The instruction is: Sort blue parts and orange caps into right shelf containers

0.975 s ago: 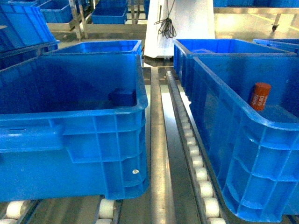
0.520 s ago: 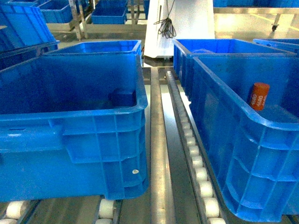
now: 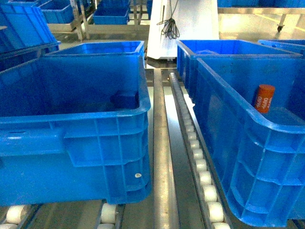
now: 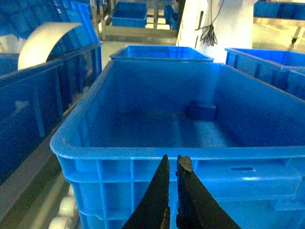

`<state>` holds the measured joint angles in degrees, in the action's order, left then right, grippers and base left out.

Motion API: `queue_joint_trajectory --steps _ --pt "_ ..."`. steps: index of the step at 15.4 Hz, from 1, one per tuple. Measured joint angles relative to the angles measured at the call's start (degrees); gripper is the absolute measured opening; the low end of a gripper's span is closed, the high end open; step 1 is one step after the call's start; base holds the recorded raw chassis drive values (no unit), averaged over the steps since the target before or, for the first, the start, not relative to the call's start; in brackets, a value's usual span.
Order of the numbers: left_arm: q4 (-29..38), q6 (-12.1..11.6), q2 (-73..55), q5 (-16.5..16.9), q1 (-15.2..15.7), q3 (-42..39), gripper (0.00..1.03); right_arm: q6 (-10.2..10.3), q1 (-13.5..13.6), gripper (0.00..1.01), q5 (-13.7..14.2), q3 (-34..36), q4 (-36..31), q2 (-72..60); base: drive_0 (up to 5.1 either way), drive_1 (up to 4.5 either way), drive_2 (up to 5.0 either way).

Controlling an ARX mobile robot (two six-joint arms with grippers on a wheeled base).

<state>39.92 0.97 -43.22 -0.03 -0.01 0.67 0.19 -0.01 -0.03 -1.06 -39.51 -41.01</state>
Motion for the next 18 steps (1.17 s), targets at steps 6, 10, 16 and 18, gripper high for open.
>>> queue_joint_trajectory --steps 6,10,16,18 --pt "-13.4 0.0 16.4 0.0 0.0 0.0 0.02 0.0 0.0 0.03 0.0 0.3 14.0 15.3 0.0 0.0 0.0" --pt "-19.7 0.0 22.8 0.0 0.0 0.0 0.02 0.0 0.0 0.03 0.0 0.3 20.0 21.6 0.0 0.0 0.0" --pt "-26.6 0.0 29.8 0.0 0.0 0.0 0.02 0.0 0.0 0.03 0.0 0.3 26.6 28.2 0.0 0.0 0.0" --pt "-28.1 0.0 31.5 0.0 0.0 0.0 0.02 0.0 0.0 0.03 0.0 0.3 28.2 29.7 0.0 0.0 0.0"
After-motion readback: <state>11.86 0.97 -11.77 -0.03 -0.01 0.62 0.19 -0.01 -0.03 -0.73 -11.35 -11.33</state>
